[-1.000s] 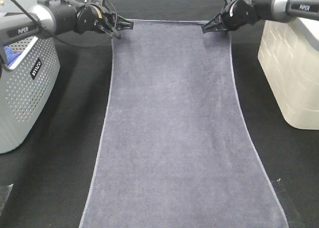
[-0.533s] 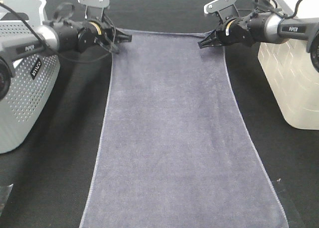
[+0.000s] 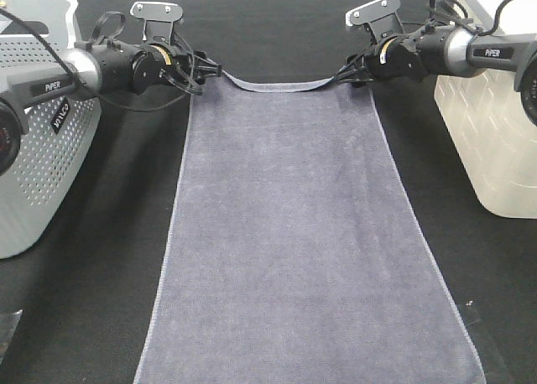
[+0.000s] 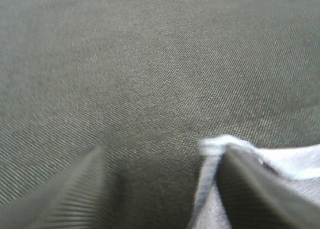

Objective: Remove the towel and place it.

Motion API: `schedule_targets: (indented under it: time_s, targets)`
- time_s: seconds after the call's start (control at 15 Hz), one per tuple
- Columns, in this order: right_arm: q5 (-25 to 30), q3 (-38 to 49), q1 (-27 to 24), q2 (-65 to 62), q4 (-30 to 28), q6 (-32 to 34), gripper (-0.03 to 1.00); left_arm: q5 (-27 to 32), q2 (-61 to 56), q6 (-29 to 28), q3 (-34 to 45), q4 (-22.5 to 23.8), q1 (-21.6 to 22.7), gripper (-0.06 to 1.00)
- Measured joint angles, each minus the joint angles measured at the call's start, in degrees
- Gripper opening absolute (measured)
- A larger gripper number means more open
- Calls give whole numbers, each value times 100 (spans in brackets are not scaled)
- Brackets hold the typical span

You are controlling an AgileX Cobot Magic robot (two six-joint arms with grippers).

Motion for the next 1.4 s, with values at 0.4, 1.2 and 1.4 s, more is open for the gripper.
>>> schedule_targets:
  time_s: [0.4, 1.2, 1.4]
  targets:
    - [579, 11, 0, -149, 17, 17, 84, 0, -57, 0, 0, -246, 0, 66]
    - [1765, 11, 0, -751, 464, 17, 85, 974, -630, 6, -155, -269, 115, 82]
    - [1793, 11, 0, -751, 470, 17, 85, 1409, -630, 6, -155, -275, 115, 93]
